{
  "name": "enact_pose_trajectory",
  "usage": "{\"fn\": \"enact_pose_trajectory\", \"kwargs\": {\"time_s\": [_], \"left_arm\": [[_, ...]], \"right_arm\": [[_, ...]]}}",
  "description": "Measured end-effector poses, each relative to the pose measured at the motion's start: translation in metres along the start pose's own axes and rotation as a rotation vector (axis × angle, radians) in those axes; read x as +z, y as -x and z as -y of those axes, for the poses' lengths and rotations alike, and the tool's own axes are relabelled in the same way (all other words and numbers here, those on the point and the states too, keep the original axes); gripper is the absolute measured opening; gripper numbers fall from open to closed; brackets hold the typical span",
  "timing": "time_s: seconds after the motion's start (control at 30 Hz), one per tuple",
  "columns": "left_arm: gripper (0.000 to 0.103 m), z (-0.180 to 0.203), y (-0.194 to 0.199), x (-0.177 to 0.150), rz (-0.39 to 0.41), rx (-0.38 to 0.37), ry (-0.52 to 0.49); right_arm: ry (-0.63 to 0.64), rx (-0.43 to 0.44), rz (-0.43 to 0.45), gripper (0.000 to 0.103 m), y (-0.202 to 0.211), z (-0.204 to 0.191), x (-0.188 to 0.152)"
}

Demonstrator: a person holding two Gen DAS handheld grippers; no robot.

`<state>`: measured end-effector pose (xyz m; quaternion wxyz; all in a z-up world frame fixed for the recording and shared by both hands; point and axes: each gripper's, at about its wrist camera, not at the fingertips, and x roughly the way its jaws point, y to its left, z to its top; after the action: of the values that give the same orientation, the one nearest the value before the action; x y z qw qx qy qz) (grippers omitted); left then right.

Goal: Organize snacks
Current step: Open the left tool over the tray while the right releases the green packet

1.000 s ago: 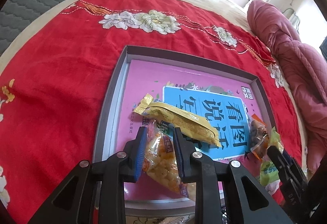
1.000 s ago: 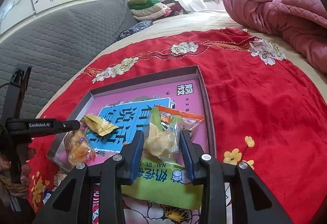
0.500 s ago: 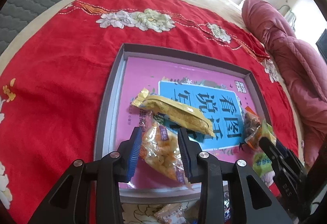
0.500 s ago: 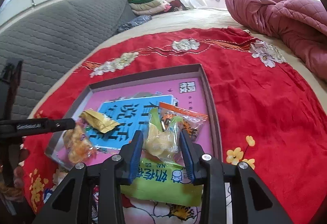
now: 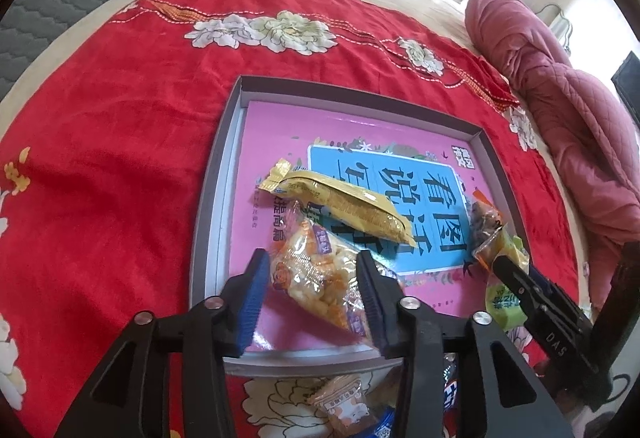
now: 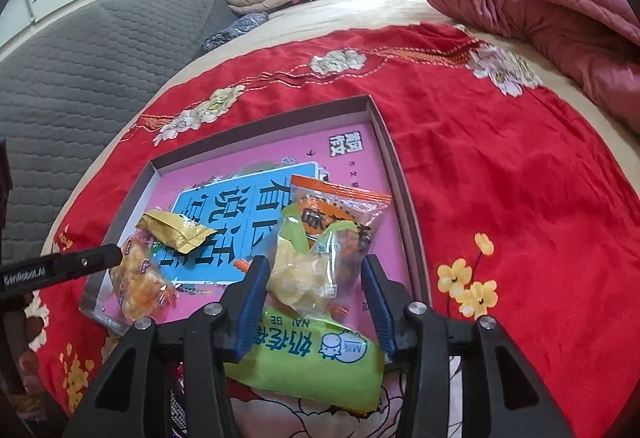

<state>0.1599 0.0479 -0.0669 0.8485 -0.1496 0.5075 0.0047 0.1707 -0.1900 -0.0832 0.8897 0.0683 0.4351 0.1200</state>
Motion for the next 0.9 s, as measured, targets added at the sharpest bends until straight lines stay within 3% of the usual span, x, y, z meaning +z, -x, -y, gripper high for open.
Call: {"fn": "enact_pose_trajectory", "kwargs": {"time_s": [0.33,0.6,0.9], "left_arm": [[0.048,-0.002,0.006,0.000,-0.009,0.005,-0.011],[0.048,-0.007,0.013,-0.008,-0.012,0.003,-0.016],[0.048,-0.006,0.017,-0.013,0.005,-0.058,-0.027]], "right_arm": [[-0.050,-0.037,-0.023,0.049,0.005,0.006,0.002],[-0.007,-0.074,-0.036,0.049,-0.001,0.000,0.006],[-0.032,-0.107,-0.048,0.049,-0.017,-0.005,0.023]]}}
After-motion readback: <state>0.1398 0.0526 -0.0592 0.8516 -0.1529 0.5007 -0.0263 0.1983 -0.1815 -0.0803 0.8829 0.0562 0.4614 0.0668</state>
